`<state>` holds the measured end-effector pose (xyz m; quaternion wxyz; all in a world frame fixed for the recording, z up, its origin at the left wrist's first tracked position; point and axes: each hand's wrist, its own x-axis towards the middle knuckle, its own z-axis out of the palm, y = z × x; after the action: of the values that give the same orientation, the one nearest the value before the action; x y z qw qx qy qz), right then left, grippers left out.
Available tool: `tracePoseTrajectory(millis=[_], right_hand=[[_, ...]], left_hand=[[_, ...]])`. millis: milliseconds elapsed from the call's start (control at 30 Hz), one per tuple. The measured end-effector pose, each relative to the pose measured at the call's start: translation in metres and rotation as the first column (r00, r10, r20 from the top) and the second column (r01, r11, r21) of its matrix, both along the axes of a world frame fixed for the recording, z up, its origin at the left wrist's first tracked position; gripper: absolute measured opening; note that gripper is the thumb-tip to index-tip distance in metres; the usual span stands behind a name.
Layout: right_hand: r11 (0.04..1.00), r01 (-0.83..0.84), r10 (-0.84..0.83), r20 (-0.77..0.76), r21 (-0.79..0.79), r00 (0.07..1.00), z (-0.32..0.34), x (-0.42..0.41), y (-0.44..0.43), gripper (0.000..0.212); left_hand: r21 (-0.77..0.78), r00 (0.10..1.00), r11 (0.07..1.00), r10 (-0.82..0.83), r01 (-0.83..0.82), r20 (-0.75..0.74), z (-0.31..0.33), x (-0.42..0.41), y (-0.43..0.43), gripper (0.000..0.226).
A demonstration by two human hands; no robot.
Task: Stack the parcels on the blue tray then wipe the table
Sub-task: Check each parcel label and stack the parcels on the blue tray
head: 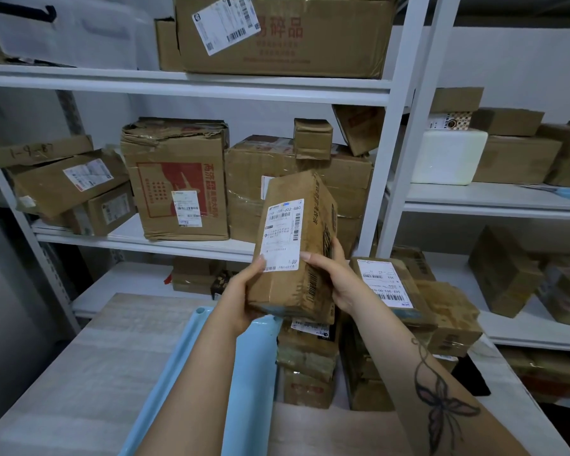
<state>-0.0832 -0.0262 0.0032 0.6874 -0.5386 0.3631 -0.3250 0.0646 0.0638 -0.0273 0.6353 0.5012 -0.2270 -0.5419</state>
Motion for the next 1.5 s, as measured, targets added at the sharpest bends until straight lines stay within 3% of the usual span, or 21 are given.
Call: tracePoseTrajectory(millis=[100, 167, 233, 300, 367, 433, 533, 600, 733, 867, 1000, 1067, 1167, 1267, 1367, 1433, 1500], right_hand=[[0.998, -0.055, 0.055, 0.060, 0.002, 0.997, -0.005, -0.002, 0.000, 0.094], [0.993, -0.118, 0.119, 0.070, -0.020, 0.990, -0.009, -0.003, 0.001, 0.101], [0.986, -0.165, 0.166, 0.074, -0.025, 0.983, -0.012, -0.004, 0.000, 0.107], [0.981, -0.196, 0.194, 0.101, 0.005, 0.976, -0.011, -0.005, 0.000, 0.101], [0.980, -0.198, 0.195, 0.101, 0.021, 0.976, -0.008, -0.006, 0.001, 0.097], [0.982, -0.187, 0.186, 0.037, 0.013, 0.982, -0.002, -0.005, 0.005, 0.088], [0.980, -0.198, 0.196, -0.083, -0.022, 0.977, 0.007, 0.001, 0.007, 0.051], [0.975, -0.207, 0.195, -0.148, -0.074, 0.970, 0.011, 0.007, 0.008, 0.043], [0.970, -0.168, 0.124, -0.235, -0.178, 0.964, 0.012, 0.014, 0.011, 0.050], [0.973, -0.130, 0.085, -0.228, -0.188, 0.970, 0.009, 0.017, 0.011, 0.057], [0.991, -0.023, -0.010, -0.236, -0.135, 0.972, 0.004, 0.024, 0.009, 0.117], [0.989, 0.003, -0.045, -0.290, -0.146, 0.956, 0.003, 0.025, 0.010, 0.134], [0.980, 0.031, -0.104, -0.376, -0.195, 0.921, 0.004, 0.021, 0.011, 0.137], [0.986, 0.015, -0.072, -0.343, -0.167, 0.937, 0.005, 0.019, 0.008, 0.151], [0.997, -0.027, 0.012, -0.188, -0.076, 0.982, 0.001, 0.017, 0.005, 0.170], [0.996, -0.078, 0.074, -0.095, -0.032, 0.993, -0.001, 0.012, 0.004, 0.164], [0.993, -0.115, 0.114, -0.014, -0.014, 0.993, -0.002, 0.008, 0.004, 0.143]], left_hand=[[-0.007, 0.997, 1.000, -0.008, 0.007, -0.073, -0.010, 0.000, 0.007, 0.051], [-0.003, 0.996, 1.000, 0.005, -0.005, -0.091, -0.013, -0.001, 0.009, 0.053], [0.002, 0.997, 1.000, 0.029, -0.029, -0.078, -0.014, -0.001, 0.009, 0.041], [-0.018, 0.997, 0.999, 0.029, -0.030, -0.065, -0.017, 0.000, 0.009, 0.030], [-0.032, 0.998, 0.999, 0.034, -0.036, -0.061, -0.018, 0.000, 0.010, 0.035], [-0.021, 0.997, 0.999, 0.041, -0.043, -0.061, -0.019, 0.001, 0.009, 0.040], [0.008, 0.996, 0.998, 0.071, -0.070, -0.058, -0.022, 0.000, 0.009, 0.039], [0.009, 0.995, 0.996, 0.094, -0.094, -0.038, -0.022, -0.003, 0.010, 0.038], [-0.043, 0.991, 0.993, 0.112, -0.109, 0.079, -0.023, -0.005, 0.011, 0.053], [-0.051, 0.970, 0.986, 0.165, -0.158, 0.177, -0.024, -0.003, 0.010, 0.101], [0.035, 0.886, 0.977, 0.174, -0.209, 0.430, -0.016, -0.008, 0.006, 0.136], [0.122, 0.813, 0.966, 0.120, -0.228, 0.570, -0.009, -0.015, 0.006, 0.123], [0.123, 0.733, 0.957, 0.116, -0.264, 0.671, -0.009, -0.015, 0.003, 0.086], [0.094, 0.781, 0.949, 0.189, -0.301, 0.595, -0.007, -0.009, 0.004, 0.095], [0.100, 0.794, 0.914, 0.283, -0.393, 0.537, -0.007, 0.001, 0.006, 0.108], [0.114, 0.804, 0.907, 0.295, -0.406, 0.517, -0.008, 0.009, 0.008, 0.105], [0.159, 0.866, 0.926, 0.244, -0.341, 0.437, -0.008, 0.014, 0.012, 0.091]])
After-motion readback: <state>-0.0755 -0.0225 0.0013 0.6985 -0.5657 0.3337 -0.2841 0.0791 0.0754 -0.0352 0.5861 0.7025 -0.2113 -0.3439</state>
